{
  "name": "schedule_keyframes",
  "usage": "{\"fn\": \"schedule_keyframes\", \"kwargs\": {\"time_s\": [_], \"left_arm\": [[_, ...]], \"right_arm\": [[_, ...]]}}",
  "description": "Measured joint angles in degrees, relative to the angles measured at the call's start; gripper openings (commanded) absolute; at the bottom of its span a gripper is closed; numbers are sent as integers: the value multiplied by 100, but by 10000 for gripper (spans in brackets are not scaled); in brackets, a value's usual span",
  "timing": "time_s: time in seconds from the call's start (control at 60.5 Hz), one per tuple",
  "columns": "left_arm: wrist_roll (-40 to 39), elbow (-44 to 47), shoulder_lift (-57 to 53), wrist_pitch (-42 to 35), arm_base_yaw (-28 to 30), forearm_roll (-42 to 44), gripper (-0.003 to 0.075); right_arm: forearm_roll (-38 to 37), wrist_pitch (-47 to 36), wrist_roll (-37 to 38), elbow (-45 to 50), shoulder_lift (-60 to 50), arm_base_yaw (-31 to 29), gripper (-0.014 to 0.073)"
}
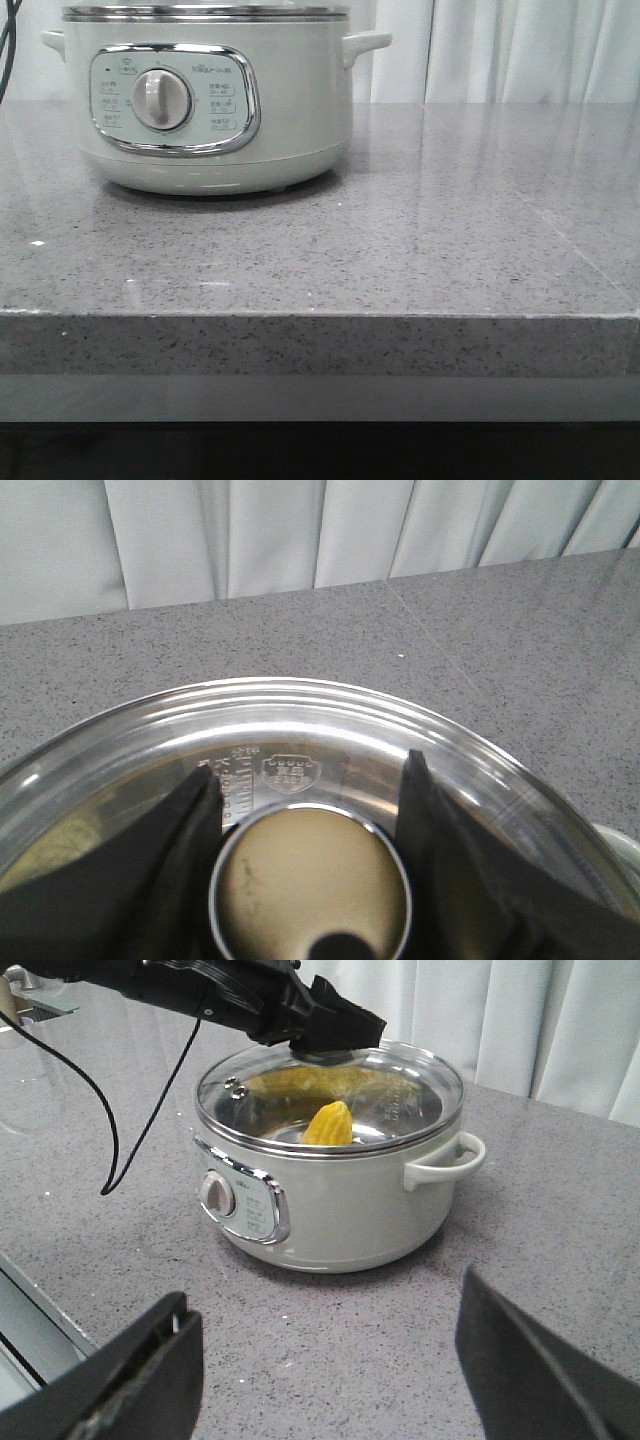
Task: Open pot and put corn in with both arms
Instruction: 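Lower the glass lid onto the pot with the left gripper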
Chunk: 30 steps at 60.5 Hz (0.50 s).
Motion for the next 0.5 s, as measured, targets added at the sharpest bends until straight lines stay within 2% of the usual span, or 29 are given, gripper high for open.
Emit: {"fn": "schedule_keyframes", "kwargs": {"time_s": [0.083, 0.165, 0.248, 0.38, 0.496], "left_arm": [[0, 0, 0, 0, 0, 0, 279], [0, 0, 0, -5, 0, 39, 423], [0, 0, -13, -5, 0, 87, 516], [0, 0, -282, 53, 0, 158, 517], [0, 0, -810, 502, 0, 291, 488]], "right_arm": [[0, 0, 0, 0, 0, 0, 545], [0, 0, 0, 0, 0, 0, 545], [0, 0, 0, 0, 0, 0, 545], [0, 0, 0, 0, 0, 0, 545], [0, 0, 0, 0, 0, 0, 545]]}}
